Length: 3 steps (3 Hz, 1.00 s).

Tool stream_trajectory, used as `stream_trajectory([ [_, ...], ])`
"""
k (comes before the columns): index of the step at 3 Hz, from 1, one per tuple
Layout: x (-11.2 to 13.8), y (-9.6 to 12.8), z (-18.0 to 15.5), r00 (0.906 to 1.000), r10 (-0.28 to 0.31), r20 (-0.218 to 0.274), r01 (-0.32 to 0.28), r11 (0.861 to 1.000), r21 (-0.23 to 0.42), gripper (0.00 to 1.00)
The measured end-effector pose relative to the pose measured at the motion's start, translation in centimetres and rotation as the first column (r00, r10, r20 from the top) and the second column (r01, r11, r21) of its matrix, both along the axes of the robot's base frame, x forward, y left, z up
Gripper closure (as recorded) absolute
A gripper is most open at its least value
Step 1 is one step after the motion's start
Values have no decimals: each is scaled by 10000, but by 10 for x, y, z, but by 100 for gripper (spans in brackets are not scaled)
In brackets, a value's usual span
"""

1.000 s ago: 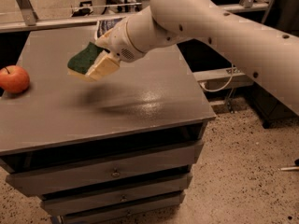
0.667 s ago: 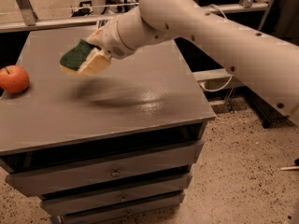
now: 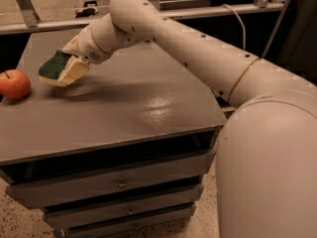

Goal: Move sponge near apple

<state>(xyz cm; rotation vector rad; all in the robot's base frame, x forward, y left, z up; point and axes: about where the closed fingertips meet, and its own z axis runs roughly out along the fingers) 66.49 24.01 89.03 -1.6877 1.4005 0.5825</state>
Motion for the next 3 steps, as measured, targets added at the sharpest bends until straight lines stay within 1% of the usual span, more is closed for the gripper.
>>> stream_trajectory([
  [1, 2, 15, -11, 9995, 290, -146, -291, 9995, -80, 100],
  [2, -1, 25, -23, 9981, 560, -269, -570, 9978, -353, 75],
  [3, -4, 29, -28, 9971, 695, -313, -709, 9964, -455, 51],
])
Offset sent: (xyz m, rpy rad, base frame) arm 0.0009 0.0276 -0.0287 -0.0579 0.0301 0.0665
